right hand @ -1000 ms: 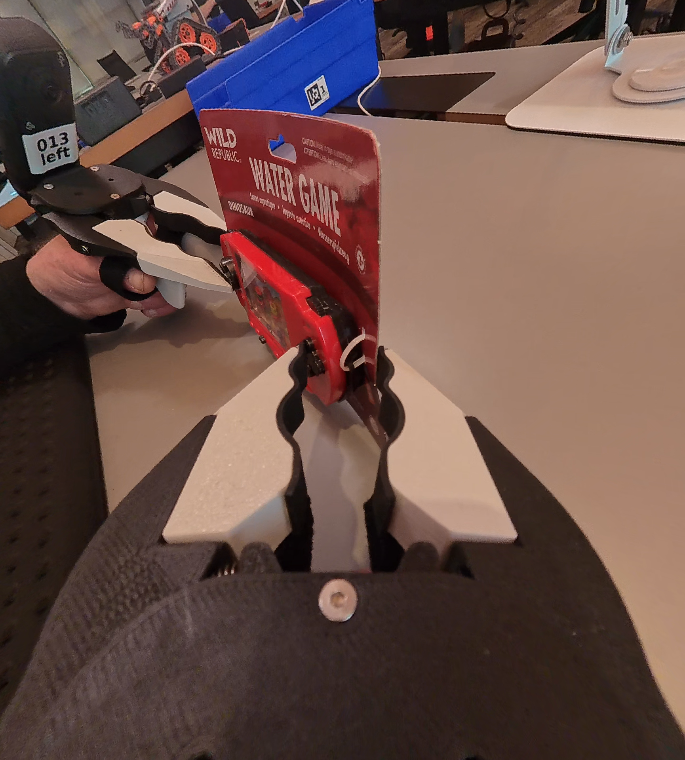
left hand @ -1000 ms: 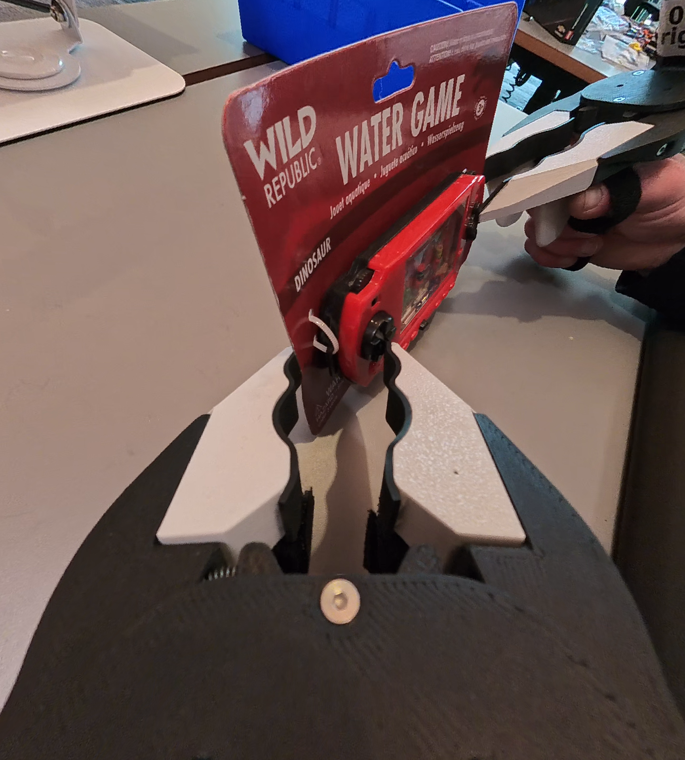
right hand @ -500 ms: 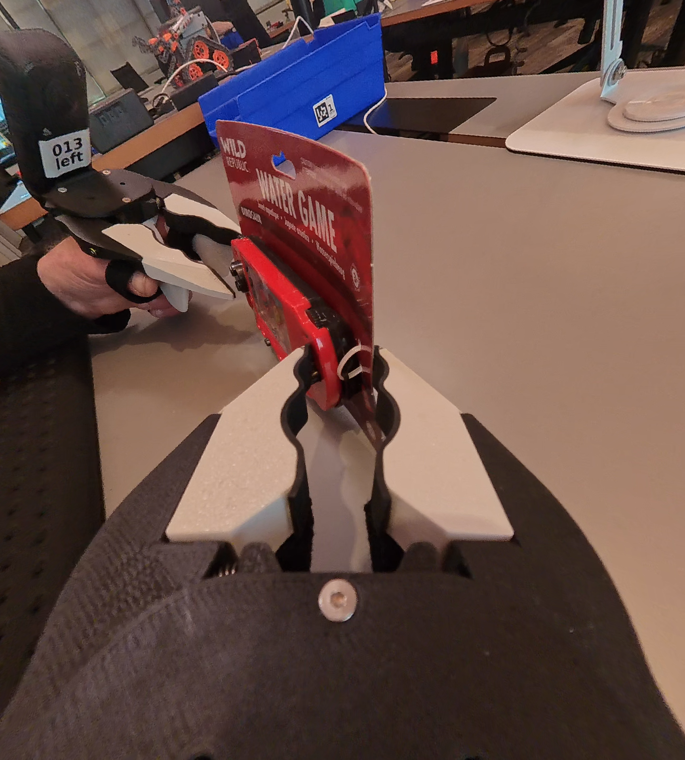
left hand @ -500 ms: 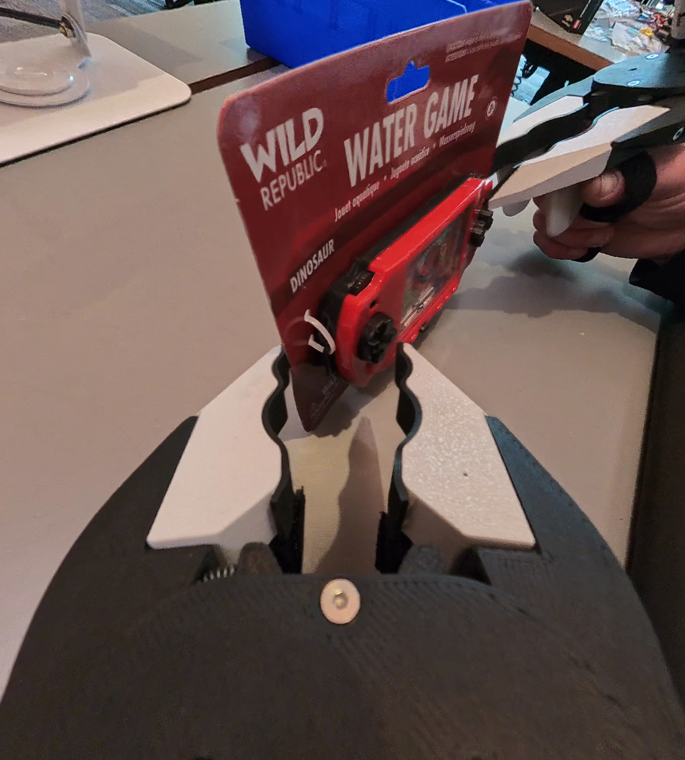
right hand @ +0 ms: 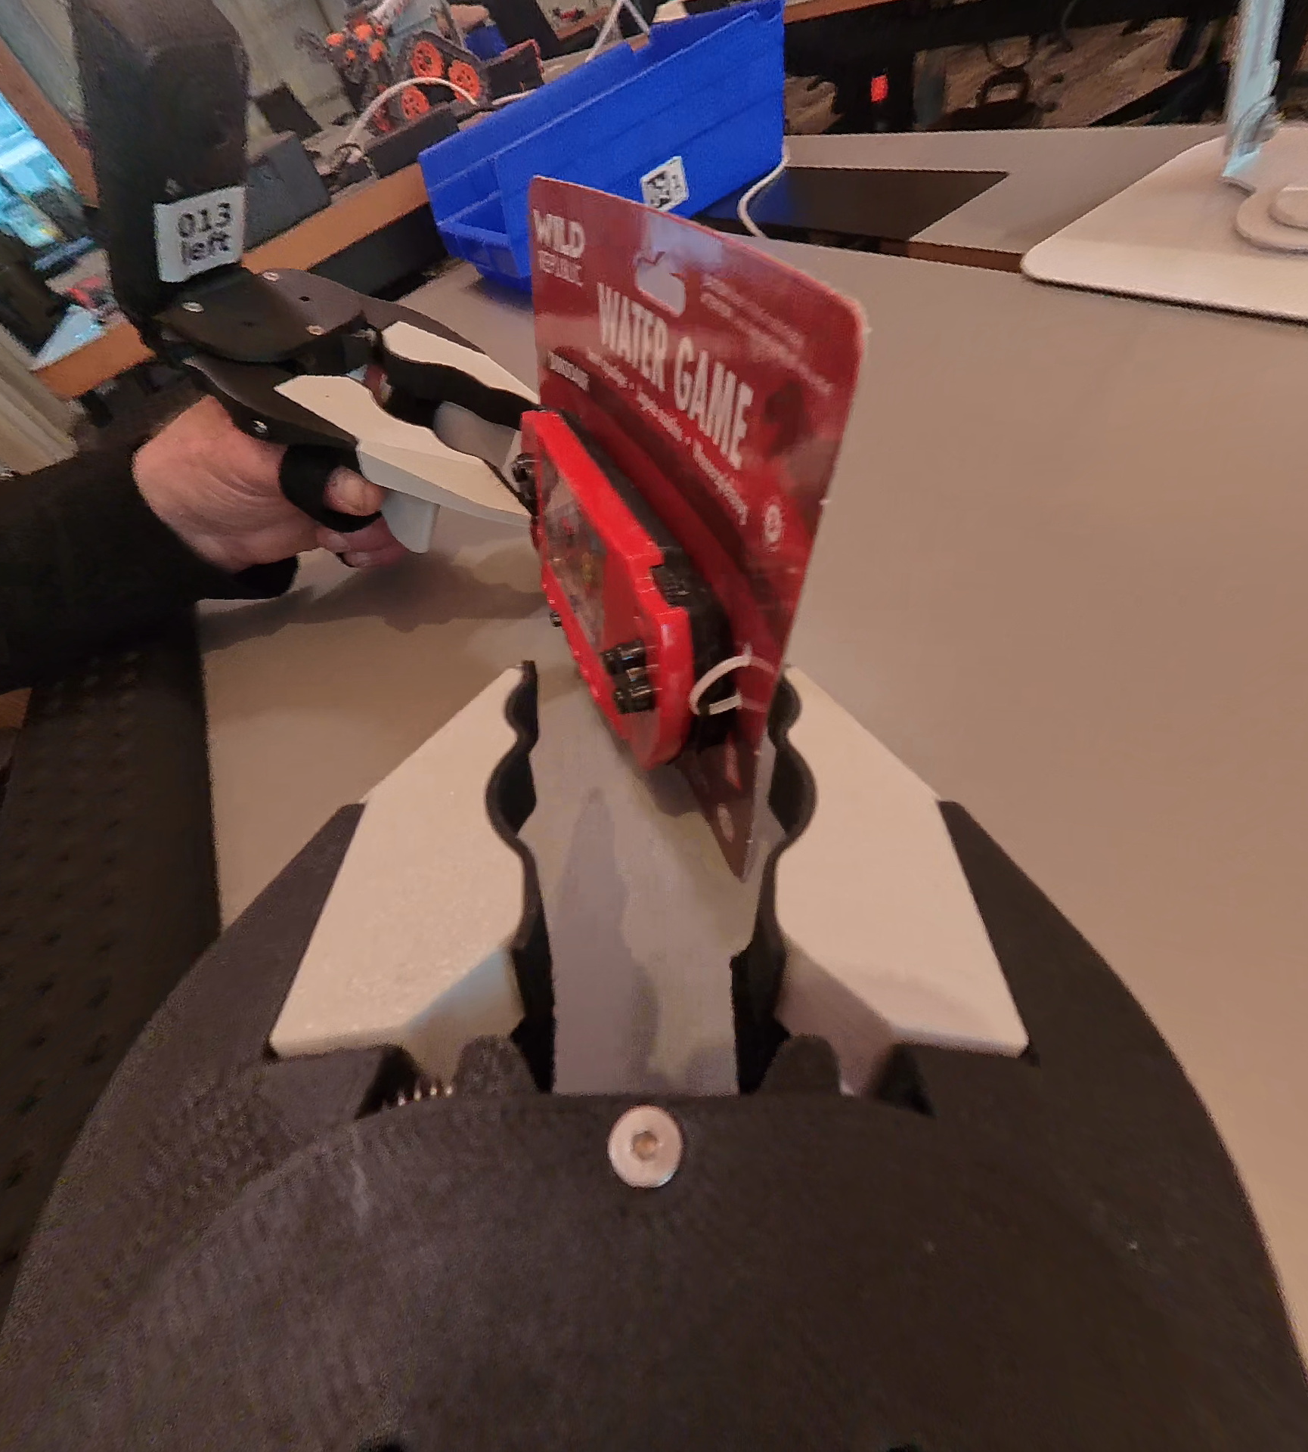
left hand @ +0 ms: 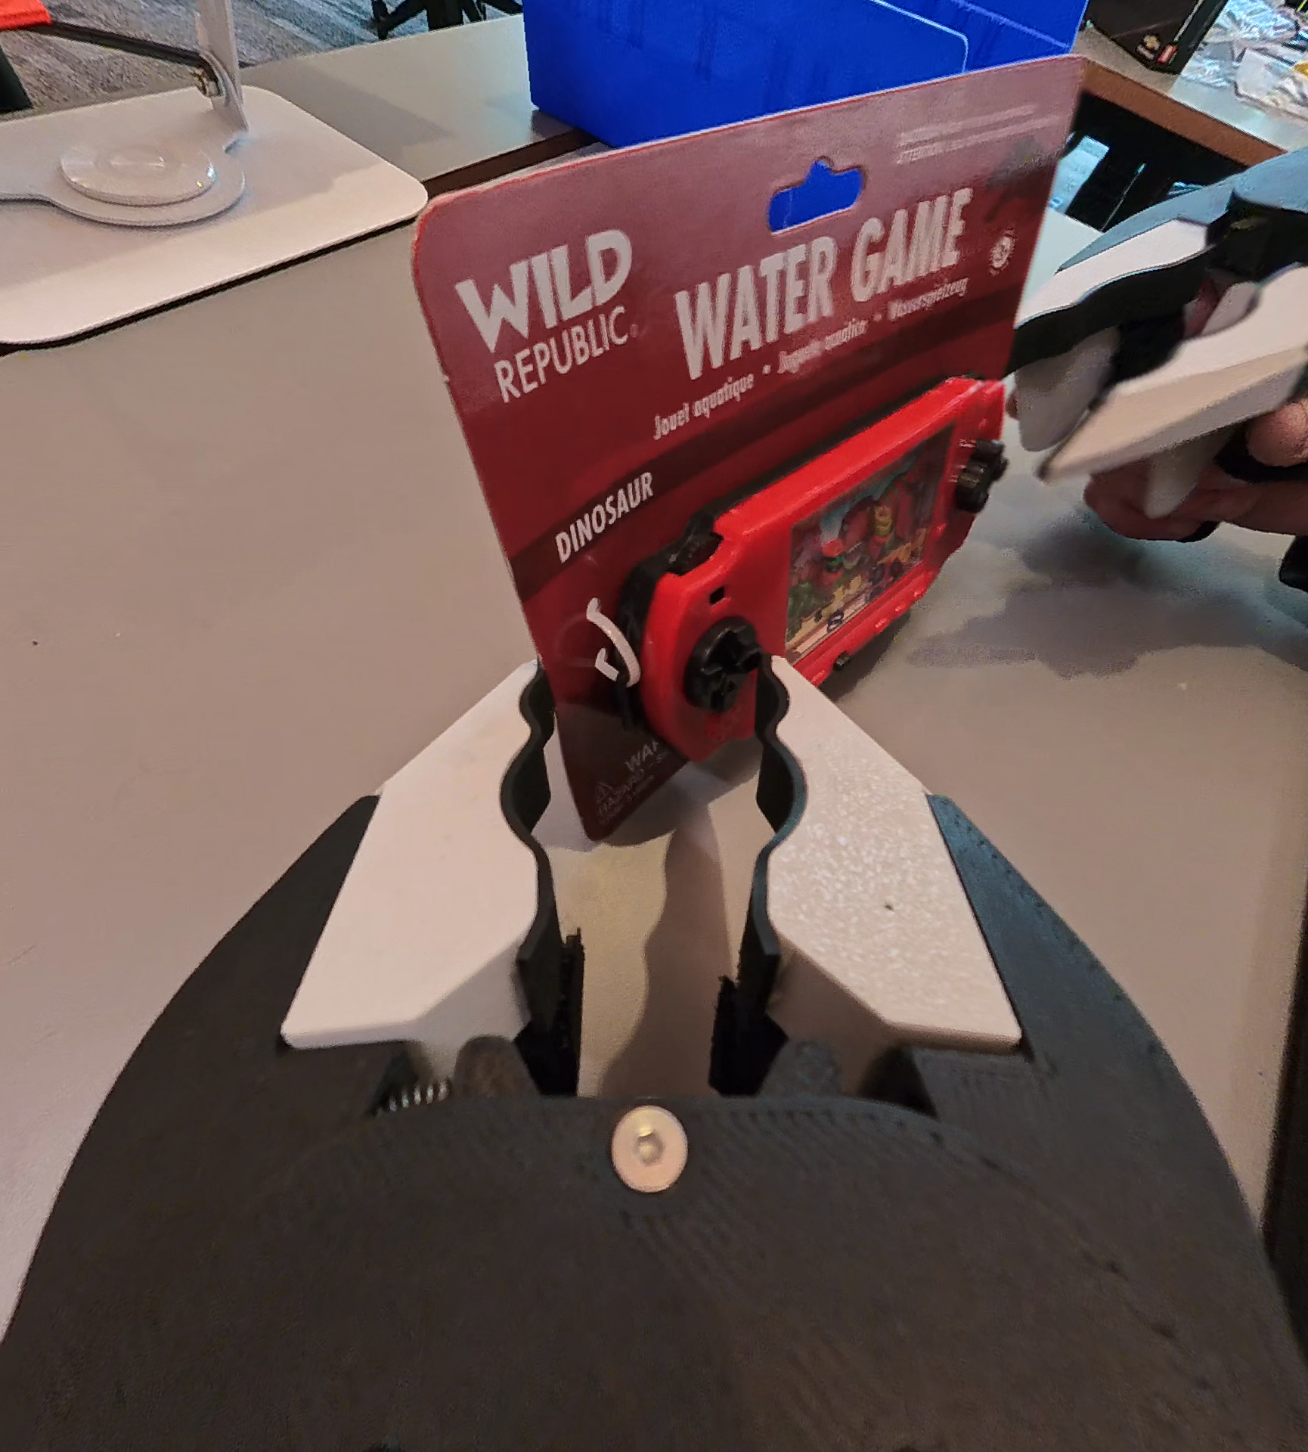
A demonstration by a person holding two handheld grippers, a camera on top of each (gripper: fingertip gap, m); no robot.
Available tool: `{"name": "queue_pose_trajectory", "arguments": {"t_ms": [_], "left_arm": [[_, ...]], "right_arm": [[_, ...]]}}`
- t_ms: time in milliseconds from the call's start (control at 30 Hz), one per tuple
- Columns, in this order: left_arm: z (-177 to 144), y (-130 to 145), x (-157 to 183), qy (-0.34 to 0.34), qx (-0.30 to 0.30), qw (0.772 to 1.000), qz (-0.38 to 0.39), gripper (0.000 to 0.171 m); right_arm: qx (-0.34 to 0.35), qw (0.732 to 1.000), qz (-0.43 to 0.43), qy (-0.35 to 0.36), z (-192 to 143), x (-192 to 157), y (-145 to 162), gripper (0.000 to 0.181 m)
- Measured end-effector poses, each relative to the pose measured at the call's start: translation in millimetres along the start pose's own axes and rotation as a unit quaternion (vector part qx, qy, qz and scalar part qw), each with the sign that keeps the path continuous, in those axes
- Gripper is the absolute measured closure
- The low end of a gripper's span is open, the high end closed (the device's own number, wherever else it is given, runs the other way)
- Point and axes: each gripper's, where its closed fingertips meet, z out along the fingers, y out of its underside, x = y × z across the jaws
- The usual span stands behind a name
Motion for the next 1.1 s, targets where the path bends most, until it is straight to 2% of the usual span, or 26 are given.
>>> {"name": "queue_pose_trajectory", "arguments": {"t_ms": [100, 233, 633, 833, 1100], "left_arm": [[2, 0, 1, 0.001, 0.001, 1.0, -0.001, 0.122], [1, 0, 1, 0.001, 0.001, 1.0, 0.0, 0.121], [4, -3, 0, -0.004, 0.006, 1.0, -0.009, 0.124], [4, -4, 1, -0.005, 0.007, 1.0, -0.007, 0.123], [4, -3, 1, -0.008, 0.004, 1.0, -0.004, 0.122]], "right_arm": [[-0.012, 1.0, 0.003, -0.007, 2, 0, 5, 0.125], [-0.013, 1.0, -0.004, 0.015, 2, 7, 5, 0.146], [-0.013, 1.0, 0.015, 0.02, 5, 14, 4, 0.152], [-0.008, 0.999, 0.03, 0.02, 6, 16, 4, 0.144], [-0.011, 1.0, 0.025, 0.015, 6, 14, 5, 0.144]]}}
